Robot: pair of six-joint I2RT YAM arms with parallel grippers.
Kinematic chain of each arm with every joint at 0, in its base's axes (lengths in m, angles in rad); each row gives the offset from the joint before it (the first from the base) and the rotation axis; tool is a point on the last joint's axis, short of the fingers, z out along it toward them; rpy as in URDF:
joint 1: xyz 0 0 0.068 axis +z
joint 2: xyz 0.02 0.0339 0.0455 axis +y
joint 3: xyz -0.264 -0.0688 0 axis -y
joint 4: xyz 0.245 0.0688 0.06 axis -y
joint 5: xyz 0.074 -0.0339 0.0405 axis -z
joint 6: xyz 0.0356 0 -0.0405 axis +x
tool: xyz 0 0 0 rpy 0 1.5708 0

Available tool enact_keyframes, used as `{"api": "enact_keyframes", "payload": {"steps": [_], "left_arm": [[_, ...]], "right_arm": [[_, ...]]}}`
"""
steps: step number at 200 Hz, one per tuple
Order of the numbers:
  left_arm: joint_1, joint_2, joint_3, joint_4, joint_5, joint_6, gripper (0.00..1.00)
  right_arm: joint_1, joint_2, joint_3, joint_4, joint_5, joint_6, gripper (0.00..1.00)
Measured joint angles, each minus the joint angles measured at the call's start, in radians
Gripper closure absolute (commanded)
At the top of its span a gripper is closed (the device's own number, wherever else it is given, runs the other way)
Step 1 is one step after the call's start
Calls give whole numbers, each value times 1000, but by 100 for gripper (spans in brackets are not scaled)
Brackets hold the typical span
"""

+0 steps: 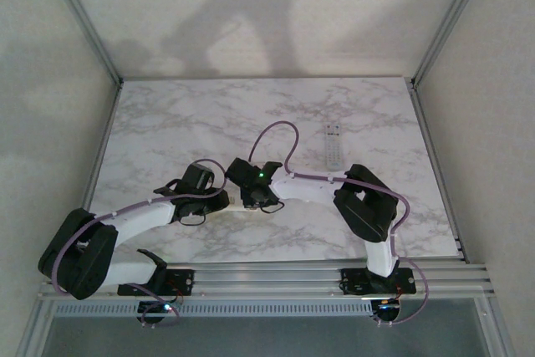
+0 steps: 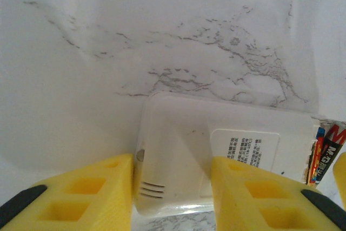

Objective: Load the batteries into the remote control

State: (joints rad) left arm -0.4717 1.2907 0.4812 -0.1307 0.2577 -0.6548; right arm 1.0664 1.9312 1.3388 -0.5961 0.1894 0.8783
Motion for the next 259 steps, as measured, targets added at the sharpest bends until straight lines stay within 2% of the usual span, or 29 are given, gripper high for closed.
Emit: {"api": "enact_keyframes", "payload": {"steps": [32,74,259], "left_arm": [[0,0,0,0,0,0,60],[0,0,0,0,0,0,60],[-1,3,1,1,0,0,60]], "right_arm": [[-8,-9,4,1,0,0,74],[-22,-13,6,1,0,0,81],[-39,30,34,3,1,17,89]]}}
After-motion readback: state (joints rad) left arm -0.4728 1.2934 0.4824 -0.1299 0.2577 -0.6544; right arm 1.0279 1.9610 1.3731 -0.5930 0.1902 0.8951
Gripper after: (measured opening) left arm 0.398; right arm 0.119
